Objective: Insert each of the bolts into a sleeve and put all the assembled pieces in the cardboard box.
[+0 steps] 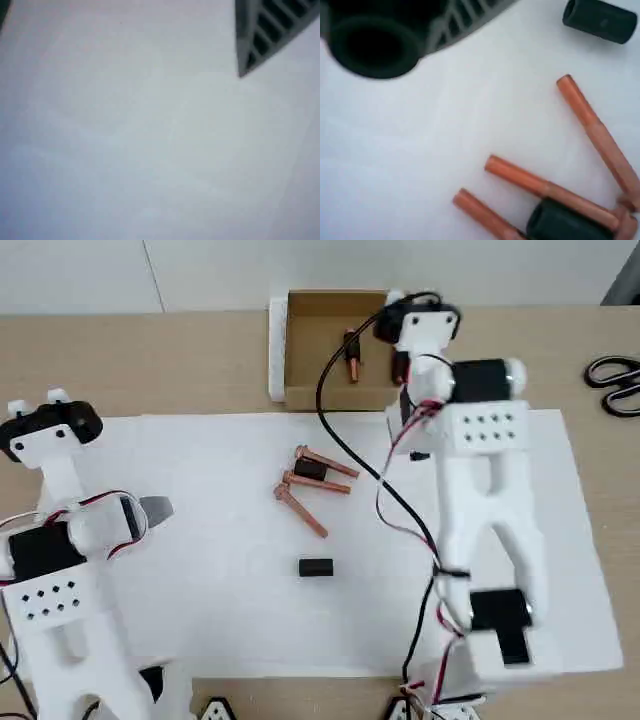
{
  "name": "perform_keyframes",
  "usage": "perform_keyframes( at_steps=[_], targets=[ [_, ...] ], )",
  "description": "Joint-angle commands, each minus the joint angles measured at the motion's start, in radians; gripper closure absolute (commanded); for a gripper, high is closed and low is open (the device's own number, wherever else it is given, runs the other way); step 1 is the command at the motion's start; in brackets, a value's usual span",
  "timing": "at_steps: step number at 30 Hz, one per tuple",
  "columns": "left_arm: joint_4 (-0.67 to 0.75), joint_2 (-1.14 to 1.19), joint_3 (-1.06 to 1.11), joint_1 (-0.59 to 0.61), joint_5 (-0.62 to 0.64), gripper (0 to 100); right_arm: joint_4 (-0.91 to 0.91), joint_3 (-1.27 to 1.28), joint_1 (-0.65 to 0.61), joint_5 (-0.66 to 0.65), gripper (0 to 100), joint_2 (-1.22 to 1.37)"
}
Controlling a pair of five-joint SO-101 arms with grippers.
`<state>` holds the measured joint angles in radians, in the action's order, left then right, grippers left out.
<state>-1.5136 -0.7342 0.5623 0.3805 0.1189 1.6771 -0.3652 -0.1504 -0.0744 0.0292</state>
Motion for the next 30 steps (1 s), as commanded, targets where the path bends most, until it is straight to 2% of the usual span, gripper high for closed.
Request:
perform_keyframes(
  at_steps=[1,3,6,8,13,17,21,23,26,30],
  targets=[
    [0.06,0.002,-0.03,-0.018,-0.002,70,0.007,0.051,0.018,0.015,99.5,-0.223],
    [0.097,0.003,-0.047,-0.066,0.006,70,0.005,0.117,0.033,0.012,99.5,-0.306],
    [0.126,0.054,-0.054,-0.21,0.064,70,0.005,0.199,0.059,0.009,99.5,-0.403],
    [0.143,0.146,-0.073,-0.295,0.097,71,-0.001,0.256,0.077,0.009,99.5,-0.45],
    [0.157,0.468,-0.237,-0.419,0.126,76,-0.002,0.325,0.088,0.014,99.5,-0.496],
    [0.035,0.657,-0.358,-0.565,0.118,76,-0.004,0.331,0.088,0.015,99.5,-0.501],
    [-0.072,0.724,-0.418,-0.652,0.126,76,-0.004,0.331,0.088,0.015,99.5,-0.498],
    [-0.066,0.729,-0.433,-0.686,0.193,76,-0.004,0.331,0.088,0.017,99.5,-0.495],
    [-0.029,0.735,-0.463,-0.72,0.368,76,-0.005,0.331,0.088,0.017,99.5,-0.493],
    [0.118,0.736,-0.46,-0.707,0.551,76,-0.012,0.333,0.088,0.018,99.5,-0.493]
  ],
)
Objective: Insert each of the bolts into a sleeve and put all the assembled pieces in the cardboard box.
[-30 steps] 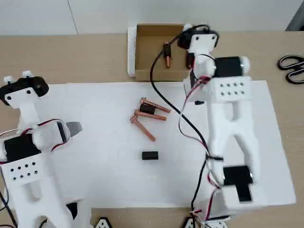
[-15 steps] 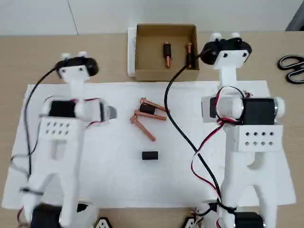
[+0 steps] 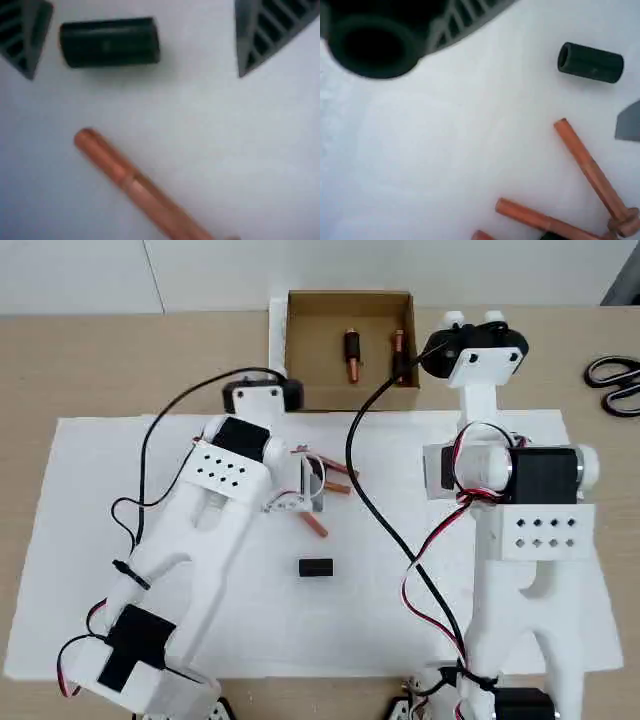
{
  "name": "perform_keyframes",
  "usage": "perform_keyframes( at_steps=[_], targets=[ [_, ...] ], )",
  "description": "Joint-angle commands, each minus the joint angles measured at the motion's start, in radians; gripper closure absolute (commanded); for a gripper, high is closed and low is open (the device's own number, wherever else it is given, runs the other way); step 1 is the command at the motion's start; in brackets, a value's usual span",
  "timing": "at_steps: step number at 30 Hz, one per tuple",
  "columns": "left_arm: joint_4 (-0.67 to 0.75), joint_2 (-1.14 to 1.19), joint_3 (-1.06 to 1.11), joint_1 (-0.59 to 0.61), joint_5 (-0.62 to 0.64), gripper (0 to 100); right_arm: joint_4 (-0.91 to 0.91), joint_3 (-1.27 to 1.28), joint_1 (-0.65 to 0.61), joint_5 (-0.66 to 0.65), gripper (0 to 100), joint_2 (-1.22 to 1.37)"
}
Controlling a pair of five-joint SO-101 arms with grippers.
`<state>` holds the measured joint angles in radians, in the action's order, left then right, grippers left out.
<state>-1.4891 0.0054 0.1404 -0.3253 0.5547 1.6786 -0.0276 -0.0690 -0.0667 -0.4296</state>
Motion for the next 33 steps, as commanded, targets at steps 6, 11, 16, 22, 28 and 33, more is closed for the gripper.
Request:
perform_keyframes(
  at_steps=[6,11,16,22,28,33],
  targets=[
    [0.244,-0.003,0.054,0.006,0.192,76,-0.013,-0.005,0.005,0.011,99.5,-0.035],
    [0.276,-0.003,0.104,0.002,0.21,76,-0.013,-0.005,0.005,0.011,99.5,-0.035],
    [0.278,-0.003,0.14,0.008,0.212,76,-0.013,-0.005,0.005,0.011,99.5,-0.035],
    [0.354,-0.003,0.2,0.009,0.212,76,-0.013,-0.005,0.005,0.011,99.5,-0.035],
    [0.381,-0.003,0.228,0.009,0.212,76,-0.015,0.015,0.005,0.011,99.5,-0.035],
    [0.393,-0.003,0.246,0.009,0.212,76,-0.028,0.038,0.005,0.011,99.5,-0.035]
  ],
)
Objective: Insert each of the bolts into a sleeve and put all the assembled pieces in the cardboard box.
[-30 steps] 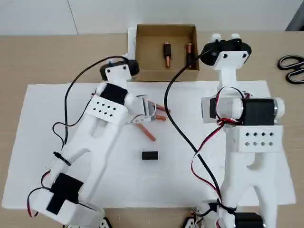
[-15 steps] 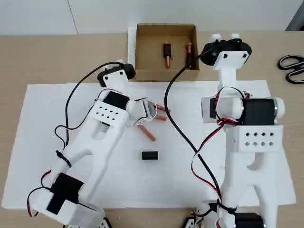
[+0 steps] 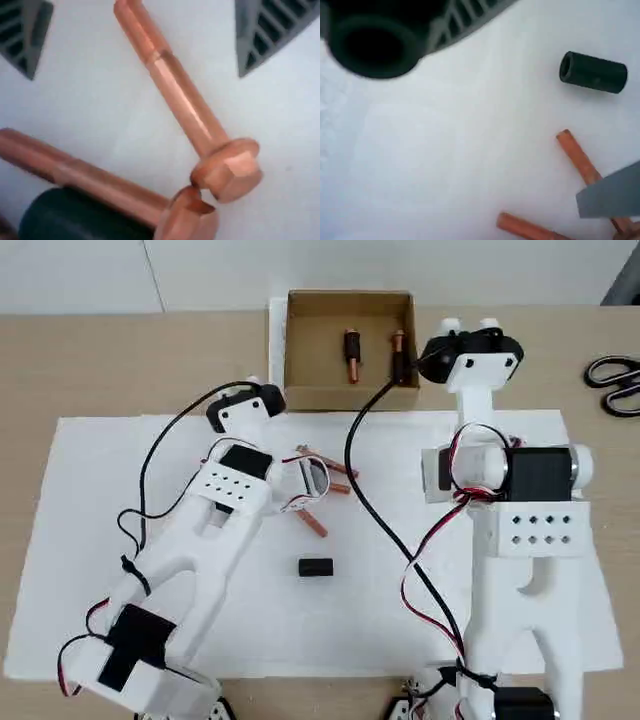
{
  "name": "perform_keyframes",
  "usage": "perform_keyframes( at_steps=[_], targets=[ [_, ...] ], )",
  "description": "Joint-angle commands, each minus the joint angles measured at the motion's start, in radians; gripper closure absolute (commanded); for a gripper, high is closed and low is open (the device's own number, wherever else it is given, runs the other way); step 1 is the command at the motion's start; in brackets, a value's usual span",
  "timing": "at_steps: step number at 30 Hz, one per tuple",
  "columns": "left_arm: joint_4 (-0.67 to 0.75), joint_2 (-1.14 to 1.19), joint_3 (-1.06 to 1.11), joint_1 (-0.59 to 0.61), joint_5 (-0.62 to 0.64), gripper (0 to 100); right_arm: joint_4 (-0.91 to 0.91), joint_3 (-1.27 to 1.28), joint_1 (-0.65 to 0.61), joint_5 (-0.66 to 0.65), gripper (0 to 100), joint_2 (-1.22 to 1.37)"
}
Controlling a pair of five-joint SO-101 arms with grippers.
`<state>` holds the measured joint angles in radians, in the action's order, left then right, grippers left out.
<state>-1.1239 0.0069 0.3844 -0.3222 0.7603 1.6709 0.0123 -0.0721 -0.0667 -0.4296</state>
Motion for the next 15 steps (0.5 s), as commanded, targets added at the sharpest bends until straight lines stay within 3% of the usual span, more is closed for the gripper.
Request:
perform_keyframes(
  at_steps=[1,15],
  targets=[
    [0.04,-0.005,0.016,0.006,0.006,76,-0.021,-0.002,0.008,0.011,99.5,-0.035],
    [0.144,0.031,0.076,0.031,0.005,76,-0.027,0.0,0.008,0.011,99.5,-0.035]
  ],
)
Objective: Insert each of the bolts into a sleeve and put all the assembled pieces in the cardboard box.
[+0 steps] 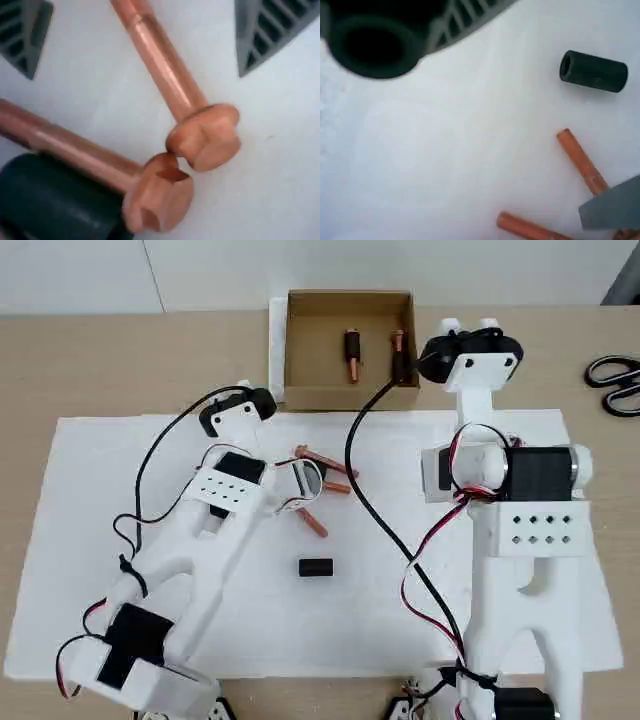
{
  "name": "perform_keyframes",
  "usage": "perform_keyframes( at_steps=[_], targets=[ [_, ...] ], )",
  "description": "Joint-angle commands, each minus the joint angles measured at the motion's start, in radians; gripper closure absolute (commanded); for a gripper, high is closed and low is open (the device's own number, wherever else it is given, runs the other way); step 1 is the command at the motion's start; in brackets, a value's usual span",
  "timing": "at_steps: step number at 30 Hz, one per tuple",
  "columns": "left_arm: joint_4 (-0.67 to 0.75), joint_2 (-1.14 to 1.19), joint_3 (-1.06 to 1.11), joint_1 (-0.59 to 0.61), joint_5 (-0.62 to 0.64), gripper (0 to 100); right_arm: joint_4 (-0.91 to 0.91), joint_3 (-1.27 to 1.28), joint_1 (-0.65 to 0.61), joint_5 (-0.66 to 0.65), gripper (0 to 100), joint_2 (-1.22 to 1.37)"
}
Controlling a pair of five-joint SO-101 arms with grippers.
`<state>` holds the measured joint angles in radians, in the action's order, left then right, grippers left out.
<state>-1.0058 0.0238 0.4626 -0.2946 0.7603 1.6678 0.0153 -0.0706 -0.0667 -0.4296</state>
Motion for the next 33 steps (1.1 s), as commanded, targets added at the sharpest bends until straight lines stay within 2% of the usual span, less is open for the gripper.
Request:
perform_keyframes(
  at_steps=[1,7,17,21,27,33],
  targets=[
    [0.032,0.034,-0.002,0.003,0.005,78,-0.024,-0.003,0.007,0.011,99.5,-0.035],
    [0.049,0.12,-0.05,-0.002,0.005,89,-0.024,-0.002,0.007,0.011,99.5,-0.035],
    [0.051,0.152,-0.064,-0.002,0.003,90,-0.024,-0.002,0.007,0.011,99.5,-0.035],
    [0.051,0.149,-0.064,-0.002,0.003,99,-0.024,-0.002,0.007,0.011,99.5,-0.035],
    [0.046,0.146,-0.07,0.005,0.002,99,-0.033,-0.017,0.007,0.011,99.5,-0.044],
    [-0.14,0.147,-0.22,0.029,0.002,99,0.012,-0.206,0.008,0.084,99.5,-0.044]
  ],
)
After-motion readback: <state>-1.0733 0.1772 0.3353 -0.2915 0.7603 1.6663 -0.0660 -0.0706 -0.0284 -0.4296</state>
